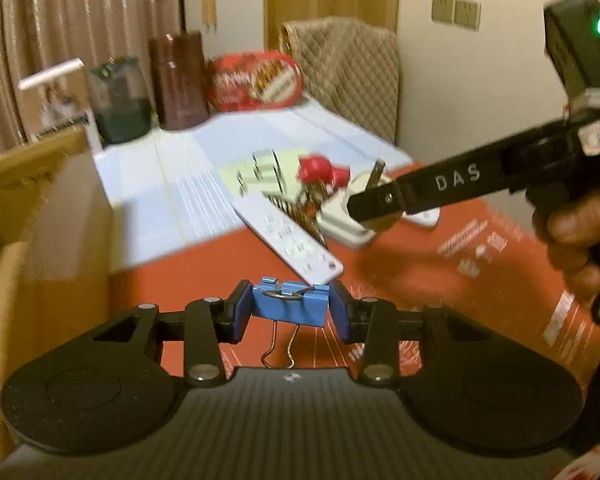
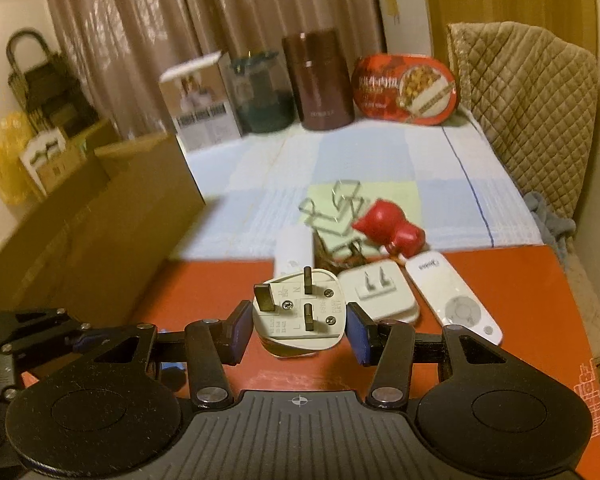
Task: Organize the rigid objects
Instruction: 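Carry the clip and plug over the cardboard box and open both tools to drop them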
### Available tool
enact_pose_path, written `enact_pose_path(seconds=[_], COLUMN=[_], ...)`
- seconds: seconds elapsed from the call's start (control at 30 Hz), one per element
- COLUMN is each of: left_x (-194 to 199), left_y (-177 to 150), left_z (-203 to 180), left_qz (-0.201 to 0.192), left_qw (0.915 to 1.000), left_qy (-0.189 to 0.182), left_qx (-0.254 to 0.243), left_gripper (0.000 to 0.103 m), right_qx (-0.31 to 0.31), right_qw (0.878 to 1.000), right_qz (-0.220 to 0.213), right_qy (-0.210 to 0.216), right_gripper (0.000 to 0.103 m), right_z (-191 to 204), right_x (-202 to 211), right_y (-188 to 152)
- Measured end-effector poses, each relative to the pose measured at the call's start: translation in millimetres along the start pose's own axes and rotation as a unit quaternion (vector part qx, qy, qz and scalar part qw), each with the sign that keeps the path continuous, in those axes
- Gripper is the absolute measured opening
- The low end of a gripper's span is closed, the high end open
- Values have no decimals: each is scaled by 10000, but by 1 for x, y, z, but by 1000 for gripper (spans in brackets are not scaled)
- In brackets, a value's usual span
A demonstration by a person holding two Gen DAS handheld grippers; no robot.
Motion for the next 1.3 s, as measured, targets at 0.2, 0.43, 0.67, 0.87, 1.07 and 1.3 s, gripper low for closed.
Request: enact_pose_path(seconds=[0.2, 0.43, 0.67, 0.87, 1.07, 1.3], left_x=[58, 108, 104, 82, 68, 54], left_y=[39, 62, 43, 25, 16, 10], left_z=[34, 128, 224, 258, 270, 274], left_qz=[-354, -365, 74, 303, 411, 476], left_qw=[9989, 9927, 9848, 9832, 9838, 9851], left_qy=[274, 1149, 1697, 1741, 1673, 1561], left_qx=[108, 94, 373, 448, 501, 550], left_gripper=[36, 36, 36, 36, 36, 36], right_qx=[40, 986, 1780, 2955, 3523, 3840], right_qw=[9987, 9870, 9713, 9432, 9225, 9107], right_qz=[-259, -328, 139, 551, 743, 834], right_qy=[443, 1223, 1570, 1411, 1393, 1277], right_gripper=[46, 46, 46, 46, 46, 47], right_z=[41, 150, 237, 275, 279, 275], right_x=[19, 8, -56, -113, -139, -155], right_y=[43, 98, 97, 59, 35, 27])
Point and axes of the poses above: each gripper's, at about its wrist camera, not at the fingertips, and x roughly against the way its jaws point, z to its left, y to its top, the point moved 6 cm from there along -x, roughly the way its jaws point, and after that the axes turned 5 degrees about -z, right-handed, at the moved point
